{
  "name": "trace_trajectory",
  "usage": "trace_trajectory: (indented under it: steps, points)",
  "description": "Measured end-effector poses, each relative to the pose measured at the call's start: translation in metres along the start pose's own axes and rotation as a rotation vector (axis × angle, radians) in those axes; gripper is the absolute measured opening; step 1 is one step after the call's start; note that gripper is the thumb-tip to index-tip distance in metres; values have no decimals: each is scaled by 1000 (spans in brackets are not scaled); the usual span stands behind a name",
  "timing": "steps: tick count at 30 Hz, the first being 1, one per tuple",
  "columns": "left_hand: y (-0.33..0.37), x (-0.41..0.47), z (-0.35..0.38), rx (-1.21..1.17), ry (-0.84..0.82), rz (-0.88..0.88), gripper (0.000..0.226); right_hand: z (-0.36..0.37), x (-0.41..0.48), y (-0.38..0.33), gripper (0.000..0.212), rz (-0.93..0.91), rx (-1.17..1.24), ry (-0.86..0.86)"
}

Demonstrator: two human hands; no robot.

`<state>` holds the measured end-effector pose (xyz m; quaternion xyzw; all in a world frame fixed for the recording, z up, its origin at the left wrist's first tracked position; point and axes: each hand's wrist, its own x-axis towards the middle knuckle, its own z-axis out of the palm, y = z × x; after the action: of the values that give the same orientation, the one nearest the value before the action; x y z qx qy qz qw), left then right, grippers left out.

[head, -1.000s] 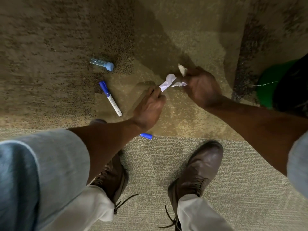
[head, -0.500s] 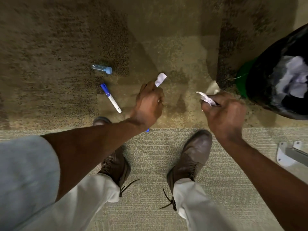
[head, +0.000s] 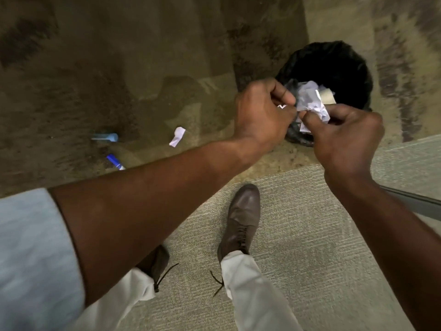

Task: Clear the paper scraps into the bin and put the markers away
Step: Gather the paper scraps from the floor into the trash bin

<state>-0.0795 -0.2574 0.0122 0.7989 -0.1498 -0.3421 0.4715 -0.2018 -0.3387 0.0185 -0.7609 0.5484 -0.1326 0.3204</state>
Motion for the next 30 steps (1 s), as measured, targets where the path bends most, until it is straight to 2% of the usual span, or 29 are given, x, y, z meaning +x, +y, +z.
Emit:
trace_trajectory:
  steps: [4, 7, 11, 12, 15, 19, 24, 27, 30]
  points:
    - [21, 13, 24, 57, -45, 48, 12, -19, 14, 10, 33, 50, -1, 35]
    - [32, 23, 38, 113, -146, 106, 12, -24, 26, 25, 36, 78, -13, 19]
    - [29, 34, 47, 131, -240, 129, 19, -16, 53, 47, 59, 282, 78, -154]
    - [23, 35, 45, 123, -243, 127, 19, -14, 58, 50, 59, 288, 42, -188]
    - [-6, 30, 29, 229, -202, 141, 13, -12, 56, 47, 40, 91, -213, -199]
    - [-68, 7, -13, 297, -165, 42, 16, 11, 17, 26, 18, -155, -184, -247]
    - [-152, -28, -87, 585, -137, -81, 21, 68, -37, 3, 11, -372, -139, -422]
    - [-199, -40, -129, 771, -208, -177, 16, 110, -57, -4, 11, -420, -166, -585]
    - [-238, -49, -163, 976, -314, -241, 33, 151, -67, -7, 11, -513, -270, -700]
